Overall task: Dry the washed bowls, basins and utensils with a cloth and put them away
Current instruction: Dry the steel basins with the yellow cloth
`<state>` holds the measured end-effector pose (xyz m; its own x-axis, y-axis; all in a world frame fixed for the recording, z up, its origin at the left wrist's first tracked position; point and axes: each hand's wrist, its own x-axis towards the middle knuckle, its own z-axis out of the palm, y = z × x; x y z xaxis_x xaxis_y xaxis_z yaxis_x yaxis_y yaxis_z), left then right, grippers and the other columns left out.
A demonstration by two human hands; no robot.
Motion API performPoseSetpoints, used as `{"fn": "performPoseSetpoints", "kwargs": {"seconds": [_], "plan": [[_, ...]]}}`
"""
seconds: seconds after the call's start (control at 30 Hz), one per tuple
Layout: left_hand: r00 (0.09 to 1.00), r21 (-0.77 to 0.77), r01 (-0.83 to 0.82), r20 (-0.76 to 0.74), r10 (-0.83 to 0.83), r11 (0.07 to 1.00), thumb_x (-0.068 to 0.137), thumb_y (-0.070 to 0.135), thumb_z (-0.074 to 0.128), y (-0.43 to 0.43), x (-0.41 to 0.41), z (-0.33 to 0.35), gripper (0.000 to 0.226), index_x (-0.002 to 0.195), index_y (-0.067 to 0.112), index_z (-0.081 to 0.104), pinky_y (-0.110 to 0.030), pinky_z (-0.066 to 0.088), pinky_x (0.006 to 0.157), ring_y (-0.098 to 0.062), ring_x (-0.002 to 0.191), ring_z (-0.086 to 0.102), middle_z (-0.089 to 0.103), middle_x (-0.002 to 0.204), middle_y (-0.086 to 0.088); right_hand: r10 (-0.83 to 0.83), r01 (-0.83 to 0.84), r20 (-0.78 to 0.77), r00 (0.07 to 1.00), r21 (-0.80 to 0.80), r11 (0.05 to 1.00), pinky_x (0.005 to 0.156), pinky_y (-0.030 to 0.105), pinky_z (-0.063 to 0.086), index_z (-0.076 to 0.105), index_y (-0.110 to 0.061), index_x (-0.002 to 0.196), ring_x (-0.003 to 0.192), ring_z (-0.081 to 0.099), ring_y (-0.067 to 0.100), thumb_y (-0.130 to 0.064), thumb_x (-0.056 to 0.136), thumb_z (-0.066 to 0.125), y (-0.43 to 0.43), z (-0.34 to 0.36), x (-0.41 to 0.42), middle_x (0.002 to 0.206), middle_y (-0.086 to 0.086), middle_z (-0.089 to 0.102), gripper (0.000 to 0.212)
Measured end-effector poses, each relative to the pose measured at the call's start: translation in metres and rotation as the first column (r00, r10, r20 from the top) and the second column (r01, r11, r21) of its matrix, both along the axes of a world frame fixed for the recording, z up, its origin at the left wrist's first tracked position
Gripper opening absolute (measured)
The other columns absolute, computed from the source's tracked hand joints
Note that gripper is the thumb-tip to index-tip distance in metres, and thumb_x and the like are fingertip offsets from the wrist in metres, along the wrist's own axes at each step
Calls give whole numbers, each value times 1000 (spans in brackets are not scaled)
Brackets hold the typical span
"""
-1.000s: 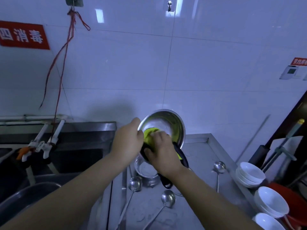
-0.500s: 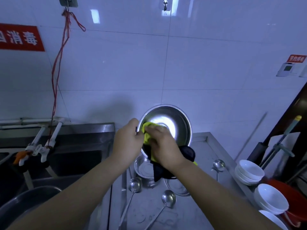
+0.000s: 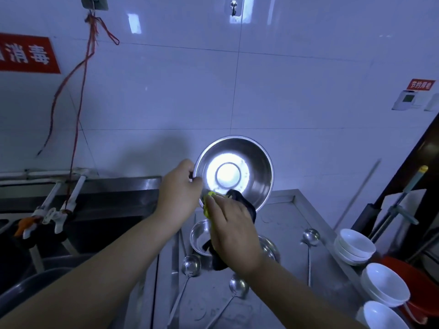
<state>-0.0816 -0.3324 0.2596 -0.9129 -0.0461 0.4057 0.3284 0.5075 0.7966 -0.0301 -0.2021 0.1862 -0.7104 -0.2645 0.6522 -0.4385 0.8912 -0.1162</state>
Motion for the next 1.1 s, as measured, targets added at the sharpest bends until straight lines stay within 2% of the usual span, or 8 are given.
{"fn": "performPoseSetpoints", "kwargs": {"seconds": [0.27, 0.37, 0.5, 0.63, 0.73, 0.9, 1.0, 1.1], "plan": [[957, 152, 154, 224, -186, 976, 82, 6, 59, -18, -1, 16, 4, 87, 5, 59, -49, 58, 57, -28, 57, 67, 65, 81, -23, 102, -24, -368, 924, 209, 978, 75, 33, 40, 64, -15, 97, 76, 54, 22, -11, 96, 42, 64, 7, -16, 84, 4, 65, 22], [937, -75, 246, 271, -218, 966, 83, 26, 69, -27, 2, 16, 33, 108, 14, 52, -42, 56, 72, -24, 77, 67, 62, 102, -2, 110, -28, -370, 923, 220, 975, 74, 30, 38, 55, -20, 96, 73, 47, 19, -10, 84, 60, 72, 9, -19, 78, 1, 60, 16], [900, -775, 12, -266, -345, 631, 60, 38, 83, -28, 16, 14, 60, 113, 22, 60, -32, 51, 76, -22, 98, 60, 62, 107, 4, 106, -30, -291, 951, 255, 967, 69, 32, 40, 54, -22, 97, 68, 53, 21, -1, 72, 60, 78, 12, -20, 76, 0, 58, 33], [762, -957, -24, -206, -615, 290, 42, 21, 86, -16, 22, 5, 43, 82, 22, 71, -21, 45, 49, -14, 62, 60, 62, 67, 9, 142, -78, -205, 968, 291, 953, 66, 33, 40, 52, -22, 99, 68, 51, 22, 1, 69, 52, 72, 25, -18, 77, 0, 57, 37], [714, -973, -126, -224, -663, 193, 40, 3, 78, -17, 23, 0, 39, 75, 19, 70, -21, 33, 38, -13, 50, 54, 56, 57, 7, 182, -121, -171, 968, 316, 941, 67, 34, 42, 50, -21, 100, 70, 49, 22, 0, 69, 42, 71, 33, -13, 78, 0, 56, 38], [742, -942, -101, -285, -607, 319, 50, -6, 55, -17, 23, 1, 35, 76, 14, 66, -22, 35, 37, -19, 48, 56, 58, 59, 1, 230, -209, -183, 956, 125, 970, 77, 35, 41, 53, -16, 109, 84, 53, 24, -3, 74, 60, 75, 49, -9, 91, 5, 61, 38], [934, -772, 88, -156, -323, 629, 72, 4, 65, -17, 17, -3, 28, 58, 22, 48, -25, 37, 46, -18, 50, 53, 50, 51, 1, 131, -165, -171, 977, -199, 966, 82, 28, 40, 53, -19, 114, 92, 49, 17, -12, 76, 59, 80, 55, -9, 98, 1, 61, 40], [961, -400, 274, 132, -241, 874, 84, 11, 59, -18, 16, -11, 38, 53, 29, 46, -14, 34, 53, 0, 53, 51, 56, 51, 16, 45, -11, 64, 997, -445, 895, 90, 8, 32, 51, -19, 126, 104, 46, 6, -13, 84, 59, 82, 49, -9, 111, -9, 50, 43]]}}
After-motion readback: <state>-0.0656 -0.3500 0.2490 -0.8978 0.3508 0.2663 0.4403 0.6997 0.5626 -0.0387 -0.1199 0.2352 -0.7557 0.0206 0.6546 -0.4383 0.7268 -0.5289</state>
